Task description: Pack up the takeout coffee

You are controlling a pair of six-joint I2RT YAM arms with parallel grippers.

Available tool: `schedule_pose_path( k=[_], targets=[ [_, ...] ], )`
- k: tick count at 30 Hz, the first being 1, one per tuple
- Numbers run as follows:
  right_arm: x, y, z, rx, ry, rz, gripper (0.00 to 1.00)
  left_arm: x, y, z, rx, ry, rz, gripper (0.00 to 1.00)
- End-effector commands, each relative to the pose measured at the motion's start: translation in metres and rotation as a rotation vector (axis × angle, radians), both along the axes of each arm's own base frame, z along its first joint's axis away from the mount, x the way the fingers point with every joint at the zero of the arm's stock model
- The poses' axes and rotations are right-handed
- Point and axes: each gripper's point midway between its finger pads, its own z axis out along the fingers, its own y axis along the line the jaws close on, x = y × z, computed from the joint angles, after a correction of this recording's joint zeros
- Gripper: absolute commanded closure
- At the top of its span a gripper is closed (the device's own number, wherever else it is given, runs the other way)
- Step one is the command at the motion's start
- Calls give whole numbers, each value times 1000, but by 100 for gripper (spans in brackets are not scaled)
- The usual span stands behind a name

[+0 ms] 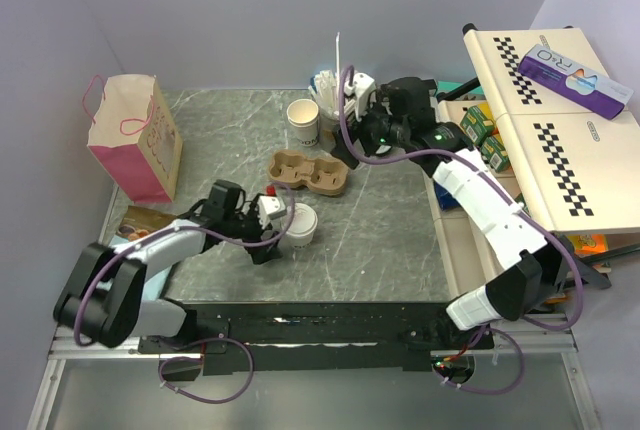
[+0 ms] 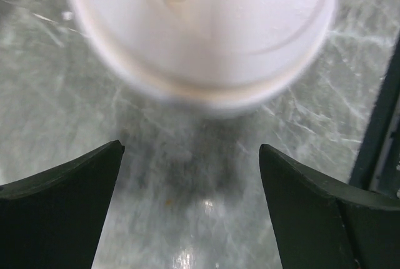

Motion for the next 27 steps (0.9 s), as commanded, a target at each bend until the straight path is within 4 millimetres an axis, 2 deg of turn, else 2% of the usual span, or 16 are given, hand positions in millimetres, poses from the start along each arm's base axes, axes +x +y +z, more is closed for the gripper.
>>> schedule_pose_path(
  k=[1,5,10,14,19,27],
  targets=[
    [-2,-24,29,43,-61,-71,0,25,-20,-4,56,-105,-42,6],
    [-2,-38,28,51,-58,-102,0,33,-26,-5,87,-110,-72,9],
    [-1,-52,25,63,-55,-123,0,28,-34,-7,119,-129,-133,9],
    [0,-59,23,66,-57,-135,0,26,-42,-9,152,-130,-188,10],
    [-2,-66,23,62,-66,-143,0,22,-45,-21,195,-79,-234,11],
    [-5,-79,22,58,-73,-166,0,31,-50,-28,243,-48,-250,12]
  ],
)
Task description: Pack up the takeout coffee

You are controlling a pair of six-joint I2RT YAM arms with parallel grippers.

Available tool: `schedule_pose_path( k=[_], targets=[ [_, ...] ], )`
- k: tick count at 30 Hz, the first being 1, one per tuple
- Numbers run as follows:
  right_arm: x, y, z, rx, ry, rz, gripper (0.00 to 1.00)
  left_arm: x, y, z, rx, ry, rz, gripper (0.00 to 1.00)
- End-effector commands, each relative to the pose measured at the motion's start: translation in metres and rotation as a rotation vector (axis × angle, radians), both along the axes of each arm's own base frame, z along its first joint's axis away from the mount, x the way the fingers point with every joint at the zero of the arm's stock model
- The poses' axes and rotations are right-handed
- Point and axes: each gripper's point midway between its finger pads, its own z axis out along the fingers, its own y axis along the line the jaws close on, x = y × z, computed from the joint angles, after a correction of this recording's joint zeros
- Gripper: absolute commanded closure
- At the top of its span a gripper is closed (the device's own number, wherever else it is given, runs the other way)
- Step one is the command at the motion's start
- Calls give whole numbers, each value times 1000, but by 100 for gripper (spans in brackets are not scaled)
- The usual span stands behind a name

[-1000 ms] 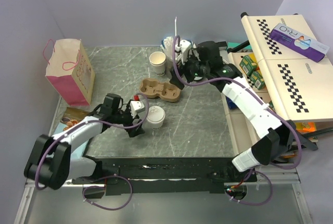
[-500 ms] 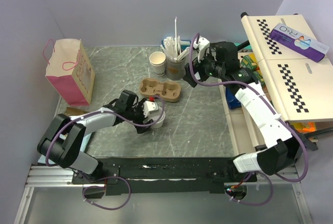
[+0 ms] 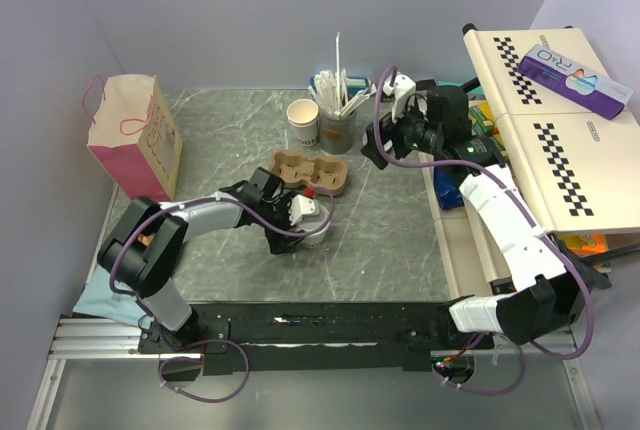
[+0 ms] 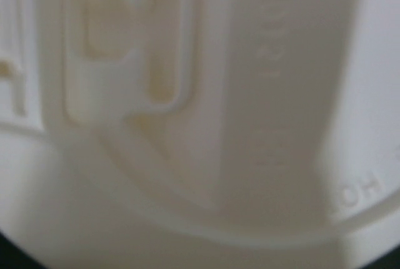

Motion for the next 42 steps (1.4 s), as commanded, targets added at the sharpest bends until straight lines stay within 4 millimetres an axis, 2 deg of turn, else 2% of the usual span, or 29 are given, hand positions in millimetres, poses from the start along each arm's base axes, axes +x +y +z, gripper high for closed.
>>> schedule_pose_path(
  k=[1,7,14,19,25,31,35,42],
  targets=[
    [-7,-7,21,23,-70,-2,0,5,-7,2,24,-8,-40,12],
    [-7,-13,17,21,-62,-14,0,10,-14,5,32,5,-37,12],
    [-6,-16,16,22,-58,-21,0,14,-31,21,-28,14,-44,12],
    [-5,-17,15,19,-54,-22,0,20,-43,14,-2,51,-13,13],
    [-5,-19,13,16,-49,-27,0,22,-43,12,3,55,-14,14],
    [-4,-21,12,12,-52,-33,0,17,-46,20,-35,65,12,13],
    [-4,-21,11,12,-49,-30,0,21,-62,33,-104,63,49,12],
    [-5,-24,8,10,-39,-38,0,28,-77,29,-160,86,110,12]
  ],
)
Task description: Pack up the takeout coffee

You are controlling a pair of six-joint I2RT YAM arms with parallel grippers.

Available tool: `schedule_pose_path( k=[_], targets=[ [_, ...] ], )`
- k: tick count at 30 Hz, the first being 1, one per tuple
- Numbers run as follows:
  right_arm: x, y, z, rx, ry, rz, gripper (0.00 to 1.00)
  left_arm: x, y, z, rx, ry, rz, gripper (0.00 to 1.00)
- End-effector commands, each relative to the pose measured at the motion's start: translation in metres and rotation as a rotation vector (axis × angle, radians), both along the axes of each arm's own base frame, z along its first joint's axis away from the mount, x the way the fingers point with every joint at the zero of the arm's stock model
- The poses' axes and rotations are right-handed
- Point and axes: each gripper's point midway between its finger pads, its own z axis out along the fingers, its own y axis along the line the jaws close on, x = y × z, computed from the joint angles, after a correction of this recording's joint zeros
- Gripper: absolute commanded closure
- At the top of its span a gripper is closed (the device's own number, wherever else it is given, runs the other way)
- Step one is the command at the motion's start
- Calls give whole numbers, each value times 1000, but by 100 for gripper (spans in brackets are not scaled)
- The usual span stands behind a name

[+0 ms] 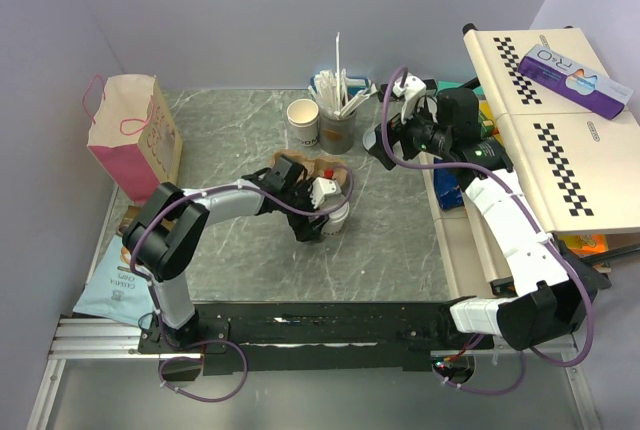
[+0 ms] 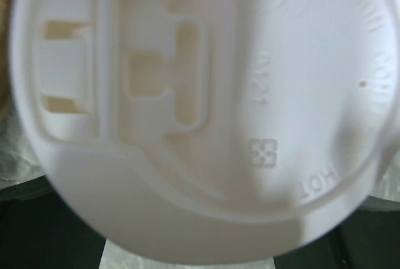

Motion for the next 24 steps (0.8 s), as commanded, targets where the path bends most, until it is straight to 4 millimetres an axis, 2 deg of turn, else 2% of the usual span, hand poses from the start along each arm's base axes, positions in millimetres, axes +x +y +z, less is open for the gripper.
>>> schedule_pose_path(
  k=[1,6,7,10,15,16,18,19,21,22,24],
  targets=[
    [-6,-4,6,7,-24,-3,0,5,-22,16,-111,-12,28,12],
    [-7,-5,1,5,-7,-2,0,4,-41,10,-151,0,41,13],
    [-8,-4,1,2,-5,1,0,9,-49,14,-182,-27,38,13],
    [-7,-6,-2,-2,2,-1,0,6,-67,15,-213,-41,28,13],
    [-7,-11,-1,-7,2,-13,0,7,-100,12,-233,-28,24,13],
    [-7,-12,0,-6,3,-18,0,7,-103,5,-228,-24,26,13],
    [-7,-14,6,12,1,-31,0,13,-114,10,-247,-37,32,13],
    [-6,-16,9,22,-1,-39,0,14,-117,3,-241,-23,39,13],
    [-3,-17,20,44,-17,-54,0,25,-128,10,-265,-40,51,13],
    [-2,-19,24,51,-25,-62,0,27,-131,4,-262,-27,59,13],
    [0,-21,33,67,-41,-75,0,37,-143,12,-292,-45,56,13]
  ],
)
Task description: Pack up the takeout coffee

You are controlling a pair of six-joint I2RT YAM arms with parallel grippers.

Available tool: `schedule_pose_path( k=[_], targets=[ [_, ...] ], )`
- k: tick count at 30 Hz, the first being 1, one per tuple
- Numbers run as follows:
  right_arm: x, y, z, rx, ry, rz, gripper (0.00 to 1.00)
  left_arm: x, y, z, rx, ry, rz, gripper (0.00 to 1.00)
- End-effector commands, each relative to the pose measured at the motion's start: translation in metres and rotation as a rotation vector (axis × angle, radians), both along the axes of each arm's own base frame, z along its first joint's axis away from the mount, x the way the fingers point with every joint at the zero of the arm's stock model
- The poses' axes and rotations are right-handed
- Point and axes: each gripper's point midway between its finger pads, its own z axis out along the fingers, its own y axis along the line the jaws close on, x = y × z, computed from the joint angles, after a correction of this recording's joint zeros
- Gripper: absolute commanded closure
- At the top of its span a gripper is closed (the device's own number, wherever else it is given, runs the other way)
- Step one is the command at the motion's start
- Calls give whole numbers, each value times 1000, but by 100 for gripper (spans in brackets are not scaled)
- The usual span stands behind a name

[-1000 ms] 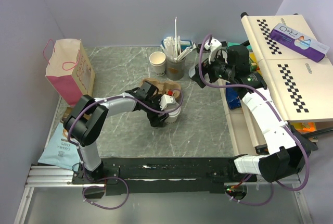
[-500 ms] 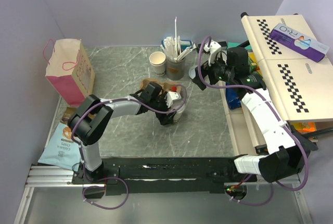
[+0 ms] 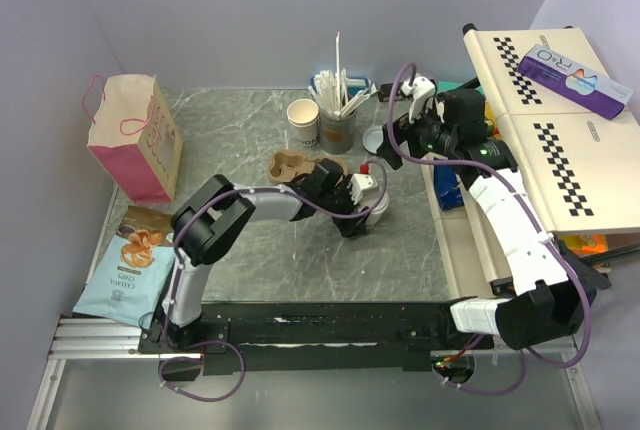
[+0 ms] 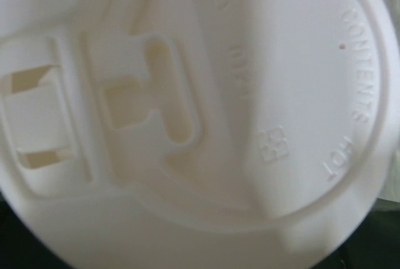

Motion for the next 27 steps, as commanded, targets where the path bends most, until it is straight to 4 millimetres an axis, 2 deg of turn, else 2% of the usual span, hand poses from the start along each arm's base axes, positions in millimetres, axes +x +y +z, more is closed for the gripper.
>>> schedule_pose_path(
  k=[1,12,16,20,21,22,23,24,25,27],
  targets=[
    [0,-5,47,65,-96,-32,0,27,-31,13,-78,-24,32,13],
    [1,-18,48,82,-82,-70,0,62,-83,6,-152,5,55,12],
    [3,-20,46,92,-72,-79,0,63,-93,5,-163,55,77,9],
    [5,-17,45,108,-70,-69,0,59,-85,6,-135,76,99,9],
    [7,-16,46,111,-78,-68,0,58,-84,18,-146,63,99,8],
    [8,-16,44,116,-73,-71,0,51,-74,9,-120,74,101,8],
    [9,-15,43,121,-69,-70,0,48,-70,9,-116,69,102,8],
    [11,-15,42,124,-66,-70,0,46,-66,19,-124,53,99,8],
    [12,-14,42,127,-66,-68,0,39,-57,6,-95,64,94,8],
    [13,-13,40,133,-63,-69,0,31,-48,0,-80,68,92,8]
  ],
)
